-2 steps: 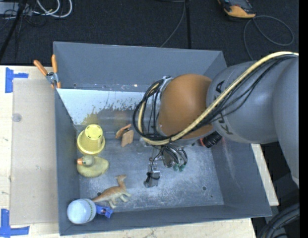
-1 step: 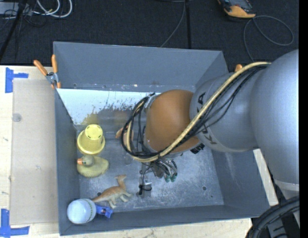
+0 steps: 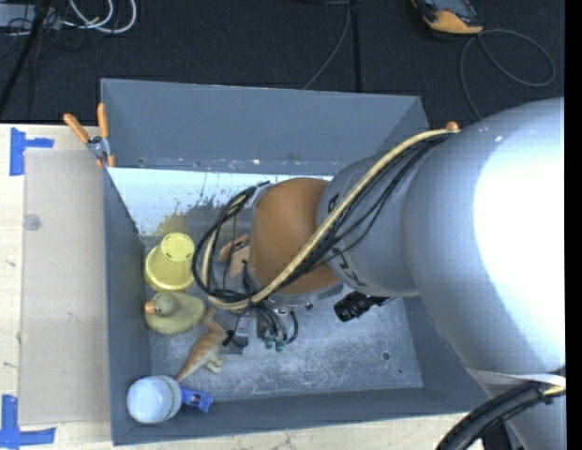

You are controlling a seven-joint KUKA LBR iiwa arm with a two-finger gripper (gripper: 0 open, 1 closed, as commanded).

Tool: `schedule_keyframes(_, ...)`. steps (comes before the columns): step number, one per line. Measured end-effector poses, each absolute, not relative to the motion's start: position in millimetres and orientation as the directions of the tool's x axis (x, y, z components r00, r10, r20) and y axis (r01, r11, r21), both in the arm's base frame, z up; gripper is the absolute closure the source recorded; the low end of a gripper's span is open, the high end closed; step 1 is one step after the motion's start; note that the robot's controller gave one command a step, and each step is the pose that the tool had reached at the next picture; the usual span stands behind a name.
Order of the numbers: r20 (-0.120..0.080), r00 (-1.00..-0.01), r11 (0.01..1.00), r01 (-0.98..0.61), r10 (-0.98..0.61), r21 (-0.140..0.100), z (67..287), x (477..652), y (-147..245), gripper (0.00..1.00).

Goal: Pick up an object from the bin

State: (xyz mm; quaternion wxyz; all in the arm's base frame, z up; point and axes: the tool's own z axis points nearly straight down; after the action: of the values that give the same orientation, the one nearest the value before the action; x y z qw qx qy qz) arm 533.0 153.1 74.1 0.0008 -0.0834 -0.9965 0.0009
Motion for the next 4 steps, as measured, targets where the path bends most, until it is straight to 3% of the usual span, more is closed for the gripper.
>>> schedule_keyframes(1, 0.002, -0.986, 0.986, 0.167, 0.167, -0.002, 74.1, 533.0, 153.0, 1.00)
schedule_keyframes(2, 0.007, -0.985, 0.985, 0.171, 0.171, -0.005, 129.8, 542.1, 158.8, 1.00)
schedule_keyframes(3, -0.004, -0.990, 0.990, 0.143, 0.143, -0.001, 152.8, 529.7, 171.0, 1.00)
schedule_keyframes(4, 0.005, -0.990, 0.990, 0.141, 0.141, -0.004, 209.6, 537.9, 149.2, 0.00)
